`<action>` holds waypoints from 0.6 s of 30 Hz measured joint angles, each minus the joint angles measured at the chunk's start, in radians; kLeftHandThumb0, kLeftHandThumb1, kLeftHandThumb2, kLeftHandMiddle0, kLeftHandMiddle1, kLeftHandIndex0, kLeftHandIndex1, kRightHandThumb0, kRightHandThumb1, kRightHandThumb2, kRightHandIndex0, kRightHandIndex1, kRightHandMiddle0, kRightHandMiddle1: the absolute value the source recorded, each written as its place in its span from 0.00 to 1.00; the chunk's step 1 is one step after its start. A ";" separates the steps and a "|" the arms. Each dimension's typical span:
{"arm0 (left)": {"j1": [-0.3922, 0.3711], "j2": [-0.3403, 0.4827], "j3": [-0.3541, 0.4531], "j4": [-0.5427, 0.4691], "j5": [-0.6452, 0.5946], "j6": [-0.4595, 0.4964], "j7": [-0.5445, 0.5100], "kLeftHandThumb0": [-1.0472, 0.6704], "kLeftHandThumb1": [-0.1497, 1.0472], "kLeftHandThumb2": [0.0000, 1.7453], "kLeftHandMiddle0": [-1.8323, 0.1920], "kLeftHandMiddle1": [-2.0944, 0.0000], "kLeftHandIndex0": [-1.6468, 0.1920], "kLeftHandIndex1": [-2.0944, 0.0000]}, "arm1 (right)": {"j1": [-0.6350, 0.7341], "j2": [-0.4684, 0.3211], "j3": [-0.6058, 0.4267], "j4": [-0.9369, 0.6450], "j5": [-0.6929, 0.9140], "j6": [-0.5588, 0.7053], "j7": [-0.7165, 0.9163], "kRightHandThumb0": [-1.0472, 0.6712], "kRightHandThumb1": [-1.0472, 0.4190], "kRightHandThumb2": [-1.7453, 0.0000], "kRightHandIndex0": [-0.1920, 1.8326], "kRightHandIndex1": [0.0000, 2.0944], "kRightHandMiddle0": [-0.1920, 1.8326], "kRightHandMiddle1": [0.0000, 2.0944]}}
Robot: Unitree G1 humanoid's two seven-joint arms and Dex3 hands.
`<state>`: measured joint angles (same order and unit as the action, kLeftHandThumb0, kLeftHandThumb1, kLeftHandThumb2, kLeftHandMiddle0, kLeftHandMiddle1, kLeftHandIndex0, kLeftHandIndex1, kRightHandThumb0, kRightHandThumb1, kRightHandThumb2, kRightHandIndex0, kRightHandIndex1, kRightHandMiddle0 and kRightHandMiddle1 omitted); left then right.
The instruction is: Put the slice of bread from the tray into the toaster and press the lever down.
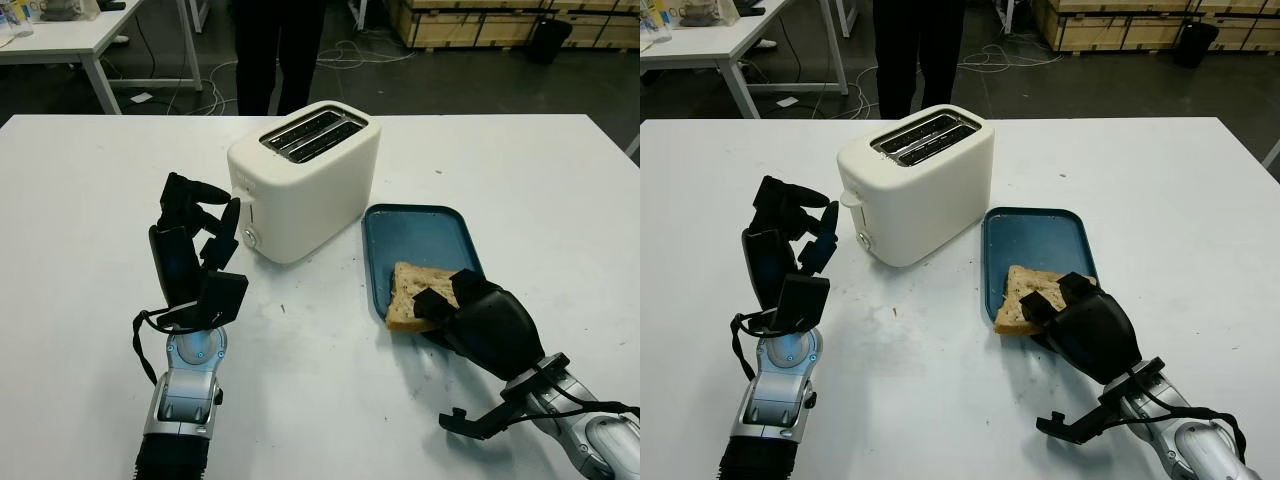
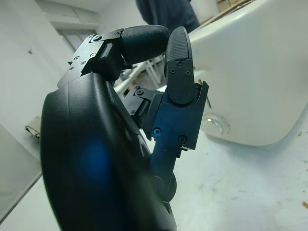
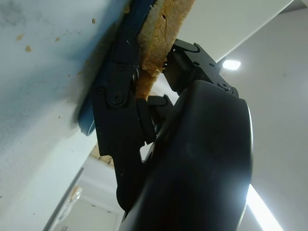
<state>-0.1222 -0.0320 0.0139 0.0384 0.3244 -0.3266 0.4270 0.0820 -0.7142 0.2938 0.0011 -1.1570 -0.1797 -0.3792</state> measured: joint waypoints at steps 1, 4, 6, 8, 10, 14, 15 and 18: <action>0.000 0.000 0.000 0.000 0.000 0.000 0.000 0.37 0.89 0.24 0.52 0.17 0.68 0.17 | 0.000 0.000 -0.001 0.001 0.010 -0.007 -0.003 0.36 0.09 0.77 0.45 0.83 0.35 0.77; 0.000 0.000 0.000 0.000 0.003 0.000 0.002 0.37 0.89 0.24 0.52 0.17 0.67 0.18 | 0.000 0.000 -0.016 0.001 0.044 -0.042 -0.030 0.38 0.09 0.81 0.46 0.83 0.35 0.80; 0.000 0.000 0.000 0.000 0.003 0.000 0.002 0.37 0.89 0.24 0.52 0.17 0.67 0.18 | -0.005 0.000 -0.043 0.000 0.078 -0.074 -0.067 0.38 0.09 0.82 0.46 0.83 0.36 0.80; 0.000 0.000 -0.001 0.000 0.003 0.000 0.003 0.38 0.89 0.24 0.52 0.17 0.67 0.18 | -0.029 0.000 -0.087 -0.003 0.128 -0.109 -0.093 0.39 0.09 0.84 0.47 0.83 0.35 0.81; 0.000 0.000 -0.003 0.000 0.003 0.000 0.004 0.37 0.89 0.24 0.52 0.17 0.67 0.18 | -0.072 -0.002 -0.137 -0.008 0.192 -0.152 -0.114 0.39 0.09 0.85 0.47 0.83 0.33 0.82; 0.000 0.000 -0.005 0.000 0.004 0.000 0.008 0.37 0.89 0.24 0.52 0.17 0.67 0.18 | -0.162 -0.019 -0.226 -0.046 0.348 -0.205 -0.038 0.36 0.09 0.81 0.48 0.83 0.37 0.75; 0.000 0.000 -0.005 0.000 0.003 0.000 0.008 0.38 0.89 0.24 0.53 0.17 0.68 0.17 | -0.184 -0.024 -0.241 -0.049 0.392 -0.215 0.000 0.36 0.09 0.81 0.47 0.83 0.37 0.75; 0.000 0.000 -0.007 0.000 0.003 0.000 0.008 0.38 0.89 0.24 0.53 0.17 0.68 0.17 | -0.245 -0.035 -0.267 -0.049 0.505 -0.234 0.125 0.35 0.09 0.78 0.48 0.83 0.40 0.69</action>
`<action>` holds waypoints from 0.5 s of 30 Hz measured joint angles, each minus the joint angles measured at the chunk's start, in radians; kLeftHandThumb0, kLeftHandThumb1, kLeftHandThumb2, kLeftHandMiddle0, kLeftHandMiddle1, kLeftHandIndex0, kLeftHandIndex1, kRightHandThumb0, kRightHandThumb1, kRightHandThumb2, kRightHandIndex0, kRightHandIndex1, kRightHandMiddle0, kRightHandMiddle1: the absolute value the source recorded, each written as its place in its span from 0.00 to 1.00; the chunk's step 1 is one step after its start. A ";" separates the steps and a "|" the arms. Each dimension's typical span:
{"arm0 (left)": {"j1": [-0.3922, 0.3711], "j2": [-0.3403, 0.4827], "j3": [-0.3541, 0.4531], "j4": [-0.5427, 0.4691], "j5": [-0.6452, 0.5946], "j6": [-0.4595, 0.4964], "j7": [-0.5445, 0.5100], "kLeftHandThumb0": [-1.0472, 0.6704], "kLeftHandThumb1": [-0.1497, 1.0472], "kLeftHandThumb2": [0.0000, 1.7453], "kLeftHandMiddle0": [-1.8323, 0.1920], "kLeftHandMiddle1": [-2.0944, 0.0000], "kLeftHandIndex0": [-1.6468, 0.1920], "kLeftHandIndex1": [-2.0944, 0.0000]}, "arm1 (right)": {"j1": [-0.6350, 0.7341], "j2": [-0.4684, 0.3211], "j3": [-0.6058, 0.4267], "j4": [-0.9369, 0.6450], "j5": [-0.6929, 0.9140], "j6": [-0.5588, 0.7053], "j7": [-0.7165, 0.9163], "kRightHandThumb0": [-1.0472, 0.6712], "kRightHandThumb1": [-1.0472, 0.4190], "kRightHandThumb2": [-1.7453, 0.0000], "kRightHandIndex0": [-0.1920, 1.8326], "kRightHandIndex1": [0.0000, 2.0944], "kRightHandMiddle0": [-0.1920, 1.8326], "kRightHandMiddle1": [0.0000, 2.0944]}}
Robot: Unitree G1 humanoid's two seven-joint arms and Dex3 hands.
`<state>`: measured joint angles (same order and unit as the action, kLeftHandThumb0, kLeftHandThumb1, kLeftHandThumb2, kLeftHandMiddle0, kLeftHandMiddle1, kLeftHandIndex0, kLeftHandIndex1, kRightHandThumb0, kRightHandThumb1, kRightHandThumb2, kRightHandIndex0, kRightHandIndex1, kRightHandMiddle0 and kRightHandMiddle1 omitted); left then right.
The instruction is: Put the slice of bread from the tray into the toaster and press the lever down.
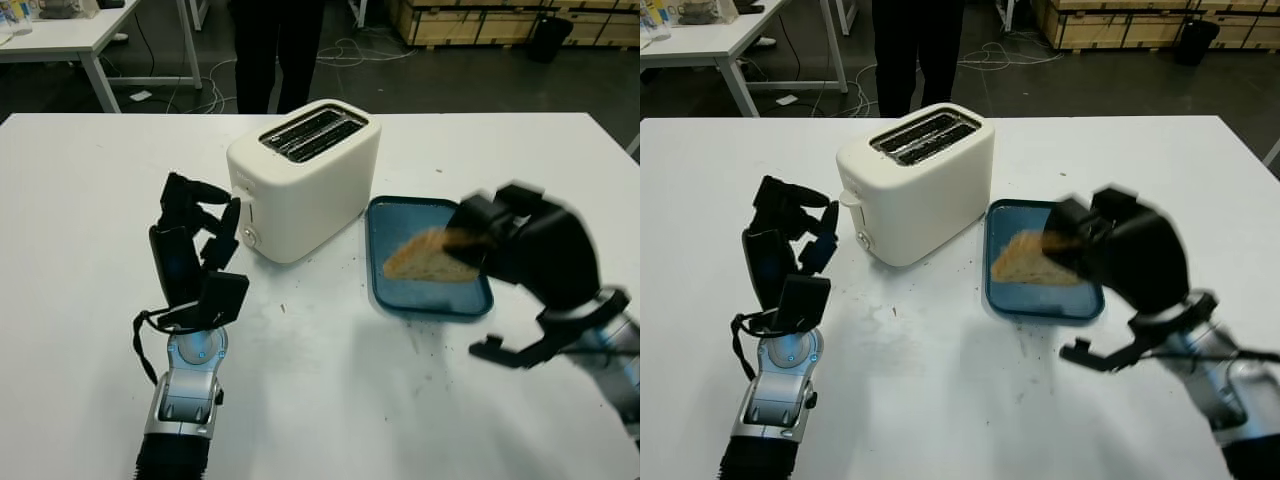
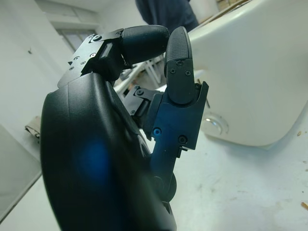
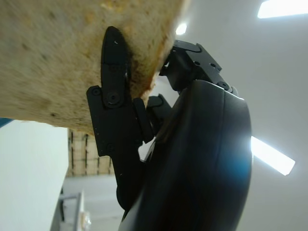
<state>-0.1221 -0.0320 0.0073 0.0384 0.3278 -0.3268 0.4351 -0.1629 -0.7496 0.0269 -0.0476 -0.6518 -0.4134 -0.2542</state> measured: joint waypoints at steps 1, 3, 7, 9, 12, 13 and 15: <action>0.000 0.000 0.000 0.000 0.000 0.000 0.000 0.38 0.89 0.24 0.53 0.17 0.68 0.17 | -0.022 -0.005 -0.003 0.003 0.034 -0.004 0.044 0.35 0.09 0.78 0.47 0.83 0.41 0.67; 0.000 0.000 0.000 0.000 0.000 0.000 0.002 0.38 0.89 0.24 0.52 0.17 0.68 0.17 | -0.072 -0.020 -0.006 0.022 0.073 -0.023 0.119 0.36 0.09 0.79 0.47 0.83 0.44 0.63; 0.000 0.000 0.000 0.000 -0.001 -0.001 0.009 0.37 0.89 0.23 0.52 0.17 0.68 0.17 | -0.185 -0.054 0.013 0.092 0.083 -0.054 0.234 0.38 0.09 0.81 0.48 0.83 0.42 0.67; 0.000 0.000 -0.001 0.000 -0.001 -0.002 0.009 0.37 0.89 0.23 0.53 0.17 0.68 0.17 | -0.235 -0.057 0.035 0.143 0.083 -0.088 0.263 0.39 0.09 0.84 0.48 0.83 0.43 0.66; 0.001 -0.001 -0.001 0.000 -0.001 -0.002 0.010 0.38 0.89 0.23 0.53 0.17 0.68 0.17 | -0.313 -0.048 0.072 0.231 0.078 -0.128 0.289 0.41 0.09 0.86 0.48 0.83 0.42 0.70; 0.001 -0.001 -0.002 0.000 -0.001 -0.003 0.011 0.38 0.89 0.23 0.53 0.17 0.68 0.17 | -0.357 -0.043 0.090 0.285 0.073 -0.156 0.286 0.41 0.09 0.85 0.49 0.83 0.43 0.70; 0.002 -0.002 -0.004 0.000 0.000 -0.003 0.013 0.38 0.89 0.23 0.53 0.17 0.68 0.18 | -0.448 -0.025 0.118 0.386 0.052 -0.204 0.277 0.41 0.09 0.85 0.51 0.83 0.45 0.68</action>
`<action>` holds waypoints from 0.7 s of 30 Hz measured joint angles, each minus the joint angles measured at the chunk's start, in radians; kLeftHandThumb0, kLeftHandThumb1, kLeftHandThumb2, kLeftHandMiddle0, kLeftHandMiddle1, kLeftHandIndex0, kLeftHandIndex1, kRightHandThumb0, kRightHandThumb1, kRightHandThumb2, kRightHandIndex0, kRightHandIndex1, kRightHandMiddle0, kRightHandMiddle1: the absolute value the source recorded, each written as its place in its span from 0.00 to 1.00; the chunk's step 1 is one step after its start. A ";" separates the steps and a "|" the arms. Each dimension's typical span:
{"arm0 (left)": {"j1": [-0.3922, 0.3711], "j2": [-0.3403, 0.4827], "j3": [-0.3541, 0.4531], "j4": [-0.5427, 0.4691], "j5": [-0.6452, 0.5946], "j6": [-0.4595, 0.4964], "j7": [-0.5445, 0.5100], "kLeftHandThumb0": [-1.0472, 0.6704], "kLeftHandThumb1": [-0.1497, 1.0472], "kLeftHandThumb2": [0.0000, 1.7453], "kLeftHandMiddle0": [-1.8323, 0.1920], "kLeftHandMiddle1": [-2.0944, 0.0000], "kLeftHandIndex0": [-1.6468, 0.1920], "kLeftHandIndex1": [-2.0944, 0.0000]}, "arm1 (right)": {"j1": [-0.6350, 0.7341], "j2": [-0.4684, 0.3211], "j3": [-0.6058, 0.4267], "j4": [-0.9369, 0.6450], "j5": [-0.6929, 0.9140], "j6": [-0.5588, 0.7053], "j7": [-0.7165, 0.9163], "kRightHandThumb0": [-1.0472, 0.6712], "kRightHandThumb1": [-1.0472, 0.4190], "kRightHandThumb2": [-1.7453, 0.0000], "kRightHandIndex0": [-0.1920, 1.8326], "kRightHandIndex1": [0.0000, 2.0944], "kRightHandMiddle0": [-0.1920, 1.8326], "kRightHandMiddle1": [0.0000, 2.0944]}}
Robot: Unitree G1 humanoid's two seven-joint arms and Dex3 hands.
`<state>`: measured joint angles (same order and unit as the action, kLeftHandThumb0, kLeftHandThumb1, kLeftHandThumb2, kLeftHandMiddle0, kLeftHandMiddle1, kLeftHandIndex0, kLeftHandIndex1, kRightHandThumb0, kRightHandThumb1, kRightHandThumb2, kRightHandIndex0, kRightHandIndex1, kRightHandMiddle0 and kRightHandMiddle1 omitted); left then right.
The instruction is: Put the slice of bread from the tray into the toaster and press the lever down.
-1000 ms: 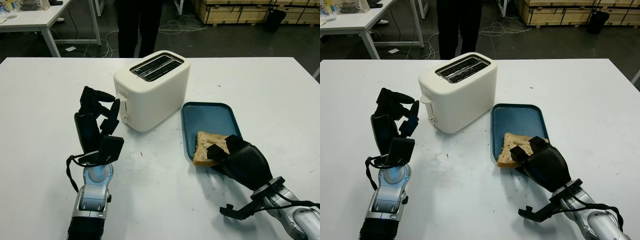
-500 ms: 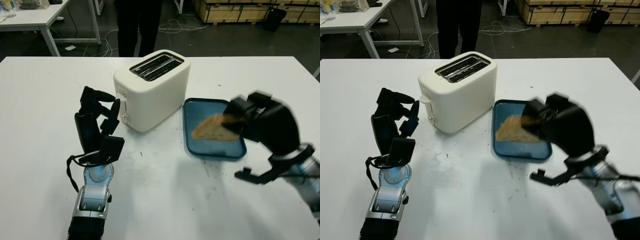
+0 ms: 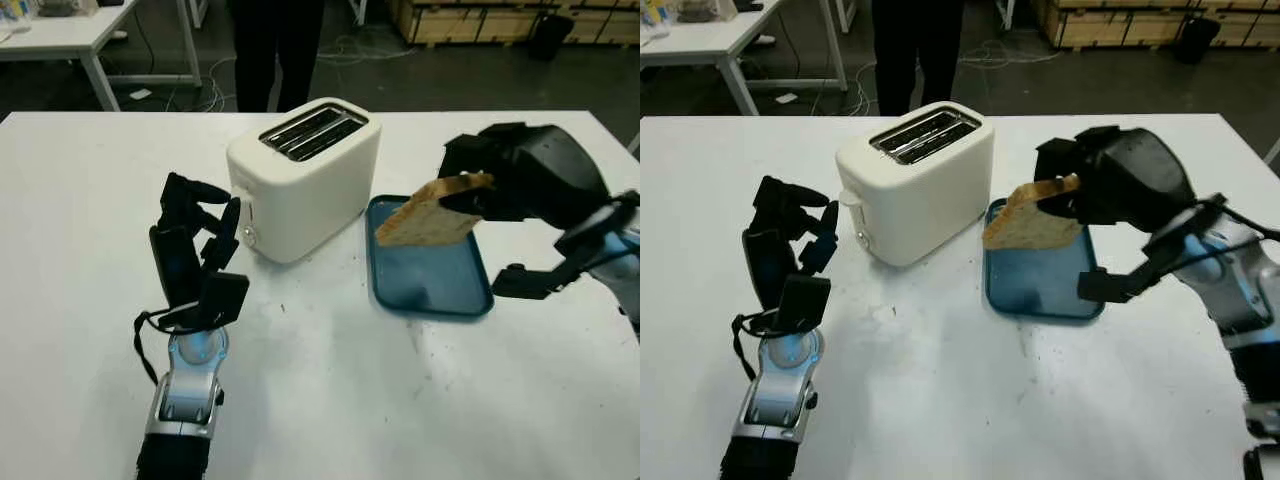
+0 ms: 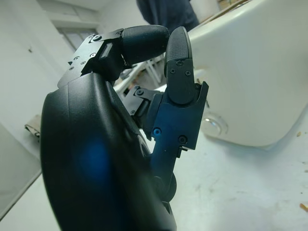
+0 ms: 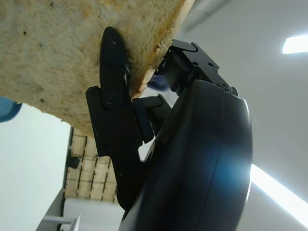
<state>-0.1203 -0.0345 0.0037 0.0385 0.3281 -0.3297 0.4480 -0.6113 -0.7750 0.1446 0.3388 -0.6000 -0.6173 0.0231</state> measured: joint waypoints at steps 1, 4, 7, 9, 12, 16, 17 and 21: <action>0.000 0.000 -0.001 0.000 0.000 0.000 0.000 0.38 0.89 0.24 0.52 0.17 0.68 0.18 | -0.055 0.006 0.018 0.058 -0.019 -0.024 -0.016 0.41 0.09 0.86 0.52 0.82 0.47 0.67; 0.000 -0.003 -0.002 0.002 -0.001 -0.001 0.002 0.38 0.89 0.24 0.52 0.17 0.68 0.18 | -0.234 0.024 0.081 0.245 -0.120 -0.096 -0.110 0.42 0.09 0.93 0.58 0.74 0.53 0.63; 0.000 -0.006 -0.006 0.003 0.000 -0.001 0.003 0.37 0.89 0.24 0.53 0.17 0.68 0.17 | -0.443 0.055 0.171 0.477 -0.244 -0.159 -0.284 0.38 0.09 0.91 0.62 0.73 0.55 0.64; 0.000 -0.006 -0.008 0.003 0.002 -0.001 0.005 0.37 0.89 0.23 0.53 0.17 0.68 0.17 | -0.571 0.084 0.242 0.619 -0.328 -0.169 -0.408 0.30 0.09 0.79 0.61 0.80 0.49 0.77; -0.001 -0.006 -0.011 0.003 0.003 -0.001 0.006 0.38 0.89 0.24 0.52 0.17 0.68 0.18 | -0.738 0.142 0.343 0.795 -0.421 -0.162 -0.557 0.26 0.09 0.68 0.64 0.83 0.47 0.82; -0.001 -0.006 -0.011 0.003 0.002 -0.001 0.007 0.37 0.89 0.23 0.52 0.17 0.68 0.18 | -0.885 0.193 0.454 0.894 -0.507 -0.136 -0.686 0.24 0.09 0.62 0.68 0.83 0.51 0.83; -0.001 -0.006 -0.012 0.003 0.002 0.000 0.006 0.37 0.89 0.24 0.52 0.17 0.68 0.18 | -0.913 0.202 0.481 0.907 -0.530 -0.125 -0.725 0.25 0.09 0.62 0.68 0.83 0.52 0.83; -0.001 -0.006 -0.012 0.003 0.002 0.001 0.006 0.38 0.89 0.24 0.52 0.17 0.68 0.18 | -1.005 0.237 0.577 0.953 -0.593 -0.086 -0.841 0.25 0.09 0.67 0.69 0.83 0.54 0.83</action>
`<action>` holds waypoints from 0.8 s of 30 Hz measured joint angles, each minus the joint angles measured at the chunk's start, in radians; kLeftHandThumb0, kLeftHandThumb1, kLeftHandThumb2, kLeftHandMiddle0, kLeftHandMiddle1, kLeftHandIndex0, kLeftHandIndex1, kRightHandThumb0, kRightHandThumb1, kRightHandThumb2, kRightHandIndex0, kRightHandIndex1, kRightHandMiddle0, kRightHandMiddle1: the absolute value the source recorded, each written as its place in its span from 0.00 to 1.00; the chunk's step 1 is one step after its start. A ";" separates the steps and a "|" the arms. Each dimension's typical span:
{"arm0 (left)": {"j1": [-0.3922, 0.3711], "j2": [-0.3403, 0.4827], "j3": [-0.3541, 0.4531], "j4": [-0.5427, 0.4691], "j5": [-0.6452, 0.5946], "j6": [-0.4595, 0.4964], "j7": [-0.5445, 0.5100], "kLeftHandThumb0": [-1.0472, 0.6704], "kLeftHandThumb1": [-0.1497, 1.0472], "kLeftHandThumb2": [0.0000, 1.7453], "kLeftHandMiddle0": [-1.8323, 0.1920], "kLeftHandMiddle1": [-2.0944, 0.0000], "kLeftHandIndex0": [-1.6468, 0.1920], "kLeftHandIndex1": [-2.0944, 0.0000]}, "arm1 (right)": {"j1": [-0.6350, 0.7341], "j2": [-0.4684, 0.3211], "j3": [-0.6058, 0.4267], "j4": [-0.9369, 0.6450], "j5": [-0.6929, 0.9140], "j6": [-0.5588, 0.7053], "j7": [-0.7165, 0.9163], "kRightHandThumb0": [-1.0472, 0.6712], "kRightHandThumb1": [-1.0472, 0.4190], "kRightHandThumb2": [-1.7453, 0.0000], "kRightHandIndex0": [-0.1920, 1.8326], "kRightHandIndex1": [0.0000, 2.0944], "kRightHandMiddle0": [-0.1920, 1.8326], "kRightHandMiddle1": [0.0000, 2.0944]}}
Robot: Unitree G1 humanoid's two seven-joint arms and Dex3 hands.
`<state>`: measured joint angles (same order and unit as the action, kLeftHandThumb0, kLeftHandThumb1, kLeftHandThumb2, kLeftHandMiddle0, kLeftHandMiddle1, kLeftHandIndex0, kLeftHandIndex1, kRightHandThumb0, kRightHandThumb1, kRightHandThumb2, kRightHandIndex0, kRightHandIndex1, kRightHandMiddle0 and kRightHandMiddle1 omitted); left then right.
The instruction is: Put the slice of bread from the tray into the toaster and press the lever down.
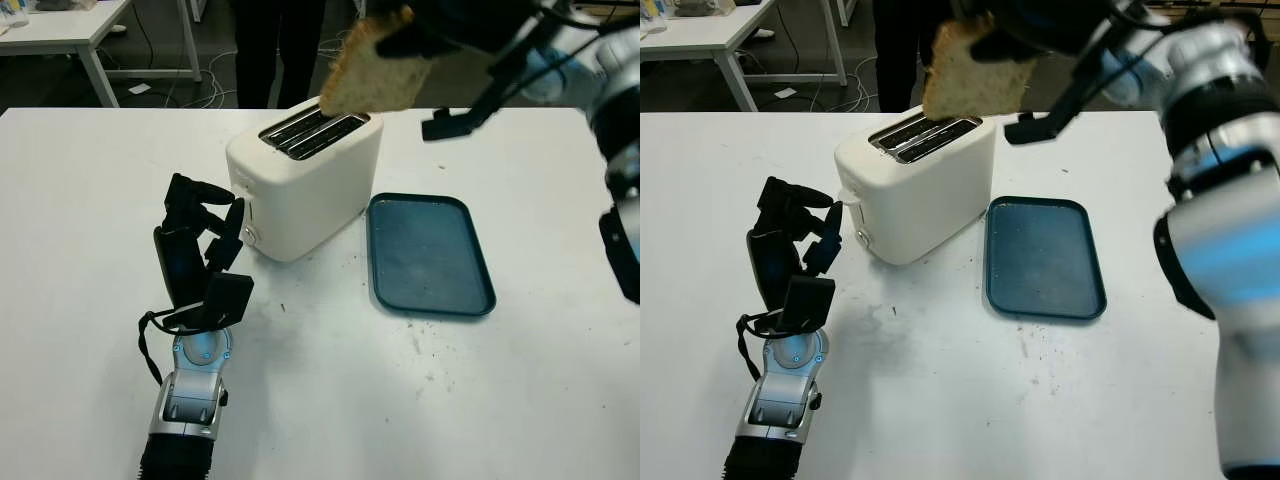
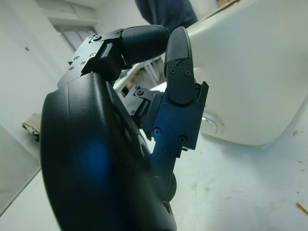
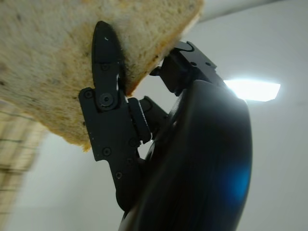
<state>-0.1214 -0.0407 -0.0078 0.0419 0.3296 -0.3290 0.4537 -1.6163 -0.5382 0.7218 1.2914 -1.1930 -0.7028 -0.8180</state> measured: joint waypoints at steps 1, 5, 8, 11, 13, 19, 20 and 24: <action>0.000 0.000 0.000 0.000 -0.001 0.000 -0.001 0.38 0.89 0.23 0.52 0.17 0.68 0.18 | -0.014 0.009 0.019 0.008 -0.006 0.008 -0.016 0.26 0.09 0.66 0.69 0.83 0.54 0.83; 0.000 0.000 0.000 0.000 0.000 0.000 -0.001 0.37 0.89 0.23 0.52 0.17 0.68 0.18 | -0.043 0.044 0.091 0.033 -0.041 0.042 -0.068 0.25 0.09 0.65 0.69 0.83 0.54 0.83; 0.000 0.000 0.000 0.000 0.000 0.004 -0.001 0.37 0.89 0.23 0.52 0.17 0.68 0.18 | -0.053 0.063 0.147 0.045 -0.074 0.065 -0.087 0.25 0.09 0.68 0.69 0.83 0.55 0.83; 0.000 0.000 0.001 0.000 -0.002 0.006 -0.002 0.37 0.89 0.23 0.53 0.17 0.68 0.18 | -0.062 0.074 0.198 0.054 -0.108 0.081 -0.099 0.26 0.09 0.68 0.69 0.83 0.55 0.83; 0.000 0.000 0.001 0.000 -0.002 0.006 -0.002 0.37 0.89 0.23 0.53 0.17 0.68 0.18 | -0.063 0.079 0.228 0.059 -0.119 0.086 -0.123 0.26 0.09 0.66 0.69 0.83 0.54 0.83; 0.000 0.000 0.003 -0.004 -0.002 0.007 -0.002 0.38 0.89 0.23 0.53 0.17 0.68 0.18 | -0.063 0.094 0.316 0.071 -0.170 0.119 -0.156 0.26 0.09 0.74 0.69 0.83 0.54 0.83; 0.000 0.000 0.003 -0.005 -0.002 0.007 -0.002 0.38 0.89 0.23 0.53 0.17 0.69 0.18 | -0.063 0.096 0.329 0.072 -0.178 0.131 -0.168 0.26 0.09 0.69 0.69 0.83 0.54 0.83; 0.000 0.000 0.003 -0.008 -0.002 0.007 -0.002 0.38 0.89 0.23 0.53 0.17 0.69 0.18 | -0.062 0.106 0.380 0.076 -0.210 0.165 -0.208 0.26 0.09 0.66 0.69 0.83 0.54 0.83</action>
<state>-0.1213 -0.0408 -0.0049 0.0341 0.3275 -0.3221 0.4514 -1.6787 -0.4319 1.1016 1.3671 -1.4027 -0.5374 -1.0263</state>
